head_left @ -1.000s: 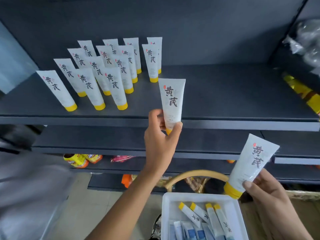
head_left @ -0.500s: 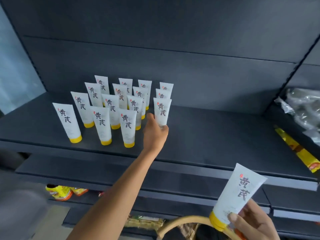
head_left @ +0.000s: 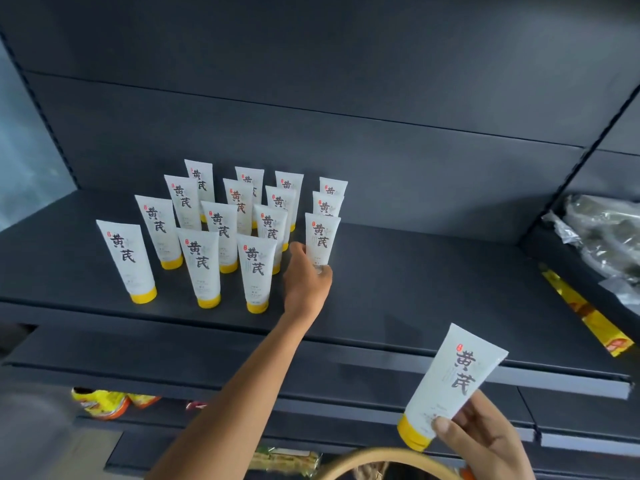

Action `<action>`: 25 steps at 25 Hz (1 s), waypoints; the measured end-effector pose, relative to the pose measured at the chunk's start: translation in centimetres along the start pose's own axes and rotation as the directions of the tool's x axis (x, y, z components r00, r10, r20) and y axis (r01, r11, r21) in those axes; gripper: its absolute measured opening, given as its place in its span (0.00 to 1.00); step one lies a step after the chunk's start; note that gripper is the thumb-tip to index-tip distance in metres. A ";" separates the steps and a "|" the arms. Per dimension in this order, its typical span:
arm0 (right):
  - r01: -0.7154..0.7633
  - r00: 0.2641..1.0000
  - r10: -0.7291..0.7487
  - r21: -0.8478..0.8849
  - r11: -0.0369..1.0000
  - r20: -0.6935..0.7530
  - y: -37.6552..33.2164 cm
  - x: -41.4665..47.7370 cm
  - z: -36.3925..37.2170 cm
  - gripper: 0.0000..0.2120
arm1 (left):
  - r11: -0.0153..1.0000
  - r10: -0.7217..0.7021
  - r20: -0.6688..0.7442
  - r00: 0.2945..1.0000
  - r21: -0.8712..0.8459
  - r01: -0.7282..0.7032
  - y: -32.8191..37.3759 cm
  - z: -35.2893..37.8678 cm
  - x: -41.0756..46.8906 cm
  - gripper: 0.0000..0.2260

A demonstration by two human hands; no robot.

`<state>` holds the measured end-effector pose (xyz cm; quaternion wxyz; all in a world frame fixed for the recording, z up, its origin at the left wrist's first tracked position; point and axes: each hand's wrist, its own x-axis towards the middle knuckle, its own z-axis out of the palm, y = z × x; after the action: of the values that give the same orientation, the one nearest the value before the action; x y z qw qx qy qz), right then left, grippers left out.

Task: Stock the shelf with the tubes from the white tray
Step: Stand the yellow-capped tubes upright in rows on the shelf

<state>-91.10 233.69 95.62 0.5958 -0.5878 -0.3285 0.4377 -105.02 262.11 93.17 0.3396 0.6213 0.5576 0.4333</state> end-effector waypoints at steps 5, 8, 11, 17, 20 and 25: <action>0.055 0.998 -0.056 -0.040 0.998 -0.006 -0.4 1.2 1.0 0.21 | 0.992 -0.064 0.005 0.998 -0.109 0.064 0.4 -0.7 -0.6 0.19; 0.089 0.996 -0.091 -0.053 0.995 -0.026 -1.4 2.3 2.0 0.18 | 0.993 -0.069 -0.015 0.997 -0.097 0.068 0.1 -1.4 -2.7 0.27; 0.132 0.991 -0.131 -0.142 0.981 0.014 -2.4 4.0 3.3 0.16 | 0.974 -0.098 0.046 0.994 -0.199 0.106 -0.5 -2.0 -5.8 0.29; 0.214 0.977 -0.203 -0.217 0.953 0.070 -2.9 9.0 5.7 0.17 | 0.926 -0.001 0.078 0.997 -0.377 0.031 -0.6 -4.7 -9.7 0.15; 0.248 0.967 -0.222 -0.258 0.934 0.126 -2.5 11.5 7.8 0.18 | 0.904 0.025 0.079 0.997 -0.426 0.011 -0.9 -6.1 -10.5 0.17; 0.287 0.948 -0.228 -0.289 0.913 0.221 -0.7 14.5 11.6 0.17 | 0.862 0.039 0.117 0.992 -0.507 0.026 -1.5 -6.6 -10.9 0.21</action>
<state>-95.69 251.65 95.59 0.5134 -0.5846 -0.5228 0.3483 -111.74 251.19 92.72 0.5232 0.5376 0.3997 0.5267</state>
